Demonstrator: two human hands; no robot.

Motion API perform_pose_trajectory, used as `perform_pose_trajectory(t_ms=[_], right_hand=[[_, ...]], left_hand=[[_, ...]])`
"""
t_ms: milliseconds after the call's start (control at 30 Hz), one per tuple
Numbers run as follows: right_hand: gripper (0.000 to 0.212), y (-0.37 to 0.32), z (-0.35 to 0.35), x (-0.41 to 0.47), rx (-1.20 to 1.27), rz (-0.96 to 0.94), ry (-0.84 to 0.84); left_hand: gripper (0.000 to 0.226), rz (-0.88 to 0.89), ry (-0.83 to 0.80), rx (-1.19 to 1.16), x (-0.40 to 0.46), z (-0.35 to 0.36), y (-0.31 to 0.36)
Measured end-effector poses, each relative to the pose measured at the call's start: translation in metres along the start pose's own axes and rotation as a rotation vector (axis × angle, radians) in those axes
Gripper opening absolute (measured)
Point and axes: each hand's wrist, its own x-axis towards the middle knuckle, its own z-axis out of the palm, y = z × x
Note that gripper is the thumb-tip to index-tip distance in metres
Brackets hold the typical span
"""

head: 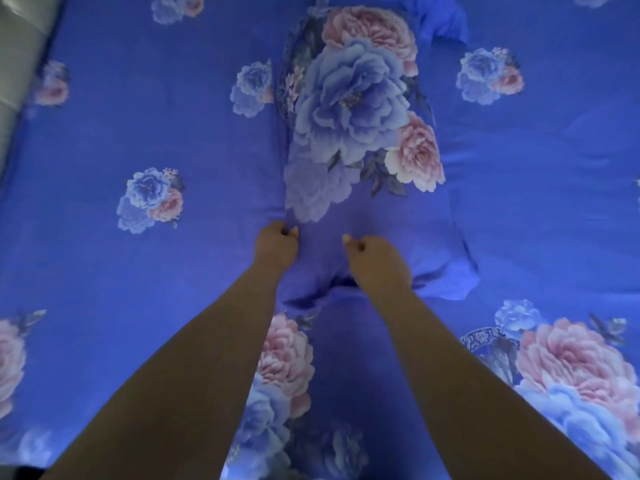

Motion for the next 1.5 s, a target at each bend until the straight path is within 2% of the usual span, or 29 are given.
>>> perform_pose_trajectory(t_ms=[33,67,100,167,233,267,333,400,467,633,667,767,833,933,1033,1100,1167,1200,1233,1300,1333,1400,1500], right_hand=[[0.042,-0.005,-0.012,0.009,0.047,0.012,0.160],[0.040,-0.010,-0.022,0.018,0.081,0.028,0.251],[0.041,-0.013,-0.031,0.028,0.108,0.048,0.318],[0.059,-0.007,-0.033,0.044,0.145,0.189,0.369],[0.083,0.007,-0.016,0.055,0.261,0.368,0.278],[0.096,0.010,-0.002,0.054,0.415,0.431,0.184],[0.118,0.003,0.035,0.041,0.687,0.426,-0.043],[0.098,-0.022,0.082,0.023,0.788,0.358,-0.231],[0.078,-0.062,0.135,0.002,0.877,0.304,-0.318],[0.036,-0.184,0.243,-0.059,0.859,-0.004,-0.178],[0.033,-0.207,0.257,-0.069,0.819,-0.085,-0.161],[0.044,-0.268,0.290,-0.094,0.752,-0.237,-0.170],[0.050,-0.297,0.310,-0.104,0.732,-0.228,-0.219],[0.067,-0.312,0.343,-0.105,0.552,-0.217,-0.310],[0.084,-0.285,0.388,-0.082,0.385,-0.166,-0.439],[0.095,-0.255,0.417,-0.055,0.310,-0.131,-0.508],[0.105,-0.235,0.432,-0.035,0.330,-0.122,-0.513],[0.105,-0.243,0.419,-0.042,0.324,-0.121,-0.498],[0.093,-0.251,0.406,-0.046,0.320,-0.121,-0.486],[0.047,-0.282,0.368,-0.068,0.301,-0.074,-0.447],[0.043,-0.282,0.361,-0.064,0.304,-0.053,-0.425],[0.058,-0.277,0.344,-0.048,0.263,-0.049,-0.362],[0.059,-0.262,0.316,-0.016,0.213,-0.057,-0.301]], left_hand=[[0.038,0.005,0.050,-0.052,-0.003,-0.004,-0.002],[0.035,-0.014,0.089,-0.114,-0.007,-0.010,-0.006],[0.032,-0.026,0.129,-0.153,-0.010,-0.018,-0.012],[0.023,-0.079,0.201,-0.220,-0.014,-0.040,-0.032],[0.019,-0.109,0.276,-0.226,-0.017,-0.066,-0.062],[0.019,-0.113,0.308,-0.225,-0.017,-0.079,-0.081],[0.018,-0.108,0.370,-0.240,-0.017,-0.106,-0.119],[0.019,-0.094,0.439,-0.262,-0.018,-0.137,-0.148],[0.020,-0.075,0.532,-0.279,-0.016,-0.174,-0.177],[0.020,-0.007,0.784,-0.260,-0.007,-0.284,-0.260],[0.021,-0.008,0.832,-0.258,-0.005,-0.304,-0.276],[0.022,-0.052,0.900,-0.244,-0.002,-0.358,-0.322],[0.021,-0.093,0.884,-0.235,-0.001,-0.388,-0.352],[0.015,-0.190,0.769,-0.128,0.012,-0.416,-0.393],[0.028,-0.248,0.493,0.050,0.034,-0.413,-0.423],[0.037,-0.185,0.301,0.107,0.048,-0.393,-0.431],[0.045,-0.115,0.226,0.170,0.058,-0.371,-0.425],[0.046,-0.081,0.230,0.224,0.063,-0.360,-0.419],[0.047,-0.036,0.255,0.282,0.067,-0.352,-0.409],[0.051,0.055,0.269,0.355,0.079,-0.337,-0.388],[0.052,0.094,0.274,0.376,0.084,-0.332,-0.375],[0.054,0.162,0.269,0.435,0.095,-0.318,-0.347],[0.056,0.294,0.200,0.487,0.115,-0.296,-0.298]])
